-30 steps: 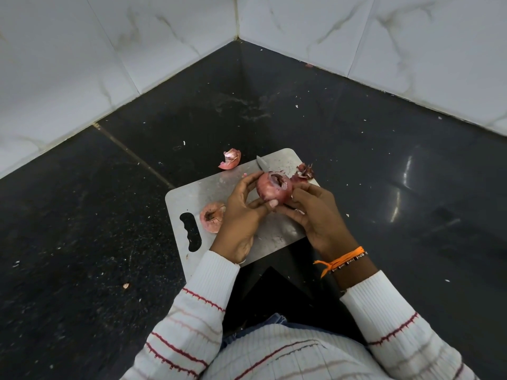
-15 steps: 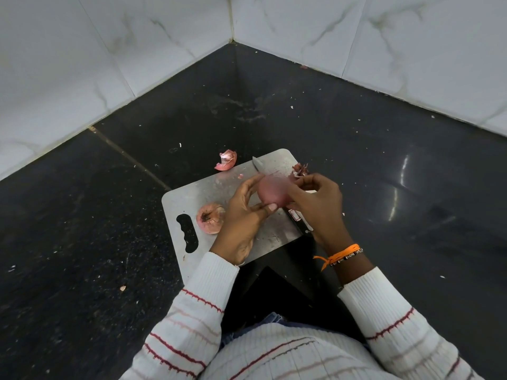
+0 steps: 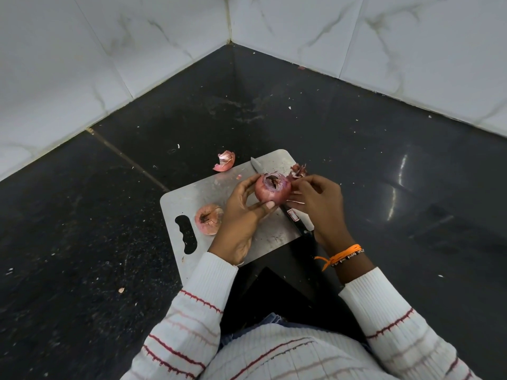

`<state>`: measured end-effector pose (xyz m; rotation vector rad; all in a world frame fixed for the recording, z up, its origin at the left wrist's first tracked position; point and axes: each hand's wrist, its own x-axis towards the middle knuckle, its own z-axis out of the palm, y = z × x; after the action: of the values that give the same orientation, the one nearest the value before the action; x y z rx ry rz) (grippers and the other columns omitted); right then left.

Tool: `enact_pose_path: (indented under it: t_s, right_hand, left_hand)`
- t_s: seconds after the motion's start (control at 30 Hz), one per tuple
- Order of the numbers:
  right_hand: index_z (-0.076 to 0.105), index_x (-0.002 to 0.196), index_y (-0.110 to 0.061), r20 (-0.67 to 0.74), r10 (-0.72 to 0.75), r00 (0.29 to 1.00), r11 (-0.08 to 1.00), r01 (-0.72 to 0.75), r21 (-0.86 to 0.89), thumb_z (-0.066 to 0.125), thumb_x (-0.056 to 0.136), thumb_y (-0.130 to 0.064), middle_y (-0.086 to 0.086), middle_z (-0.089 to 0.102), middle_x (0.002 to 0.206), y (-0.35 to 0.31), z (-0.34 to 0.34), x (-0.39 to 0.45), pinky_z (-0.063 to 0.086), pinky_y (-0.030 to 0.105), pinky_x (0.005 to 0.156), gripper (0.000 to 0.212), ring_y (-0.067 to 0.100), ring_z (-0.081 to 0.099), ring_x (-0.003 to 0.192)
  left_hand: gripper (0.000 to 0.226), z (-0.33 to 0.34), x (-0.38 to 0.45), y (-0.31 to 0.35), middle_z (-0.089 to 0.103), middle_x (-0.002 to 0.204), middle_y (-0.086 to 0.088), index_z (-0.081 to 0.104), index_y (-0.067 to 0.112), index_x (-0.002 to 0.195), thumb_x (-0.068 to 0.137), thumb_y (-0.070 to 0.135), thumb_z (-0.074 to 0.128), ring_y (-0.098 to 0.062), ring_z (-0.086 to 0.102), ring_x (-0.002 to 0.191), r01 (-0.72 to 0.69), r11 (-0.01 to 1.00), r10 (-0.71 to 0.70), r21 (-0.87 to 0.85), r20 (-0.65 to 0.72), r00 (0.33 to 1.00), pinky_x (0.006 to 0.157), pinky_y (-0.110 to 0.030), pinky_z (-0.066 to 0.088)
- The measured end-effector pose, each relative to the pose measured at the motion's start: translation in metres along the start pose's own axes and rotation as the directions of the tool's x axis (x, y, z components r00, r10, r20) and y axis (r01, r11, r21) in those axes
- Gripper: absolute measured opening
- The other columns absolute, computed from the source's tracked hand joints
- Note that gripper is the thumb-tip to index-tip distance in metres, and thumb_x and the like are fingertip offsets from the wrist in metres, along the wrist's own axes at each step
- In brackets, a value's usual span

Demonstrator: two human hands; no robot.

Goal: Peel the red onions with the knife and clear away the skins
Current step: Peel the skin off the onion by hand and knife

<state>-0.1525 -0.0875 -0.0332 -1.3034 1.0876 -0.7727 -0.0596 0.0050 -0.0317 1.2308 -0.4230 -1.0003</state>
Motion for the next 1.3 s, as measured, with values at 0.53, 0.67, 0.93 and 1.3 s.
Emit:
enact_pose_path:
  t_s: [0.53, 0.67, 0.93, 1.3]
  right_hand:
    - [0.062, 0.076, -0.019, 0.046, -0.275, 0.960, 0.907, 0.275, -0.320, 0.061, 0.083, 0.002, -0.008, 0.063, 0.081, 0.010, -0.001, 0.002, 0.057, 0.035, 0.074, 0.022, 0.015, 0.066, 0.078]
    - [0.069, 0.092, -0.011, 0.028, -0.240, 0.970, 0.933, 0.239, -0.269, 0.052, 0.090, -0.009, 0.000, 0.069, 0.092, 0.006, 0.004, -0.001, 0.057, 0.038, 0.080, 0.017, 0.016, 0.067, 0.087]
    - [0.074, 0.090, -0.012, 0.070, -0.275, 0.959, 0.891, 0.282, -0.355, 0.067, 0.077, -0.015, -0.007, 0.066, 0.079, 0.000, 0.003, -0.004, 0.050, 0.008, 0.065, 0.014, -0.003, 0.061, 0.071]
    - [0.074, 0.086, -0.011, 0.075, -0.335, 0.939, 0.866, 0.338, -0.369, 0.070, 0.074, -0.009, -0.006, 0.066, 0.075, 0.003, 0.000, -0.001, 0.052, 0.010, 0.064, 0.014, 0.001, 0.062, 0.067]
  left_hand:
    - [0.042, -0.001, 0.001, 0.002, 0.059, 0.109, 0.006, 0.055, 0.027, 0.107, 0.082, -0.006, 0.060, -0.016, 0.058, 0.111, 0.045, 0.998, -0.046, -0.046, -0.030, 0.998, 0.095, -0.032, 0.049]
    - [0.049, -0.001, 0.000, 0.001, 0.060, 0.105, 0.014, 0.054, 0.018, 0.121, 0.080, -0.007, 0.063, -0.010, 0.061, 0.104, 0.034, 0.999, -0.034, 0.004, -0.031, 0.999, 0.087, -0.025, 0.053]
    - [0.052, -0.003, 0.002, -0.002, 0.060, 0.122, -0.003, 0.054, 0.018, 0.123, 0.078, -0.006, 0.064, -0.015, 0.058, 0.113, 0.033, 0.996, -0.031, 0.084, -0.025, 0.999, 0.095, -0.030, 0.050]
    - [0.056, -0.003, 0.000, -0.002, 0.059, 0.126, -0.008, 0.051, 0.011, 0.128, 0.078, -0.010, 0.064, -0.017, 0.059, 0.113, 0.030, 0.994, -0.030, 0.108, -0.002, 1.000, 0.090, -0.026, 0.052]
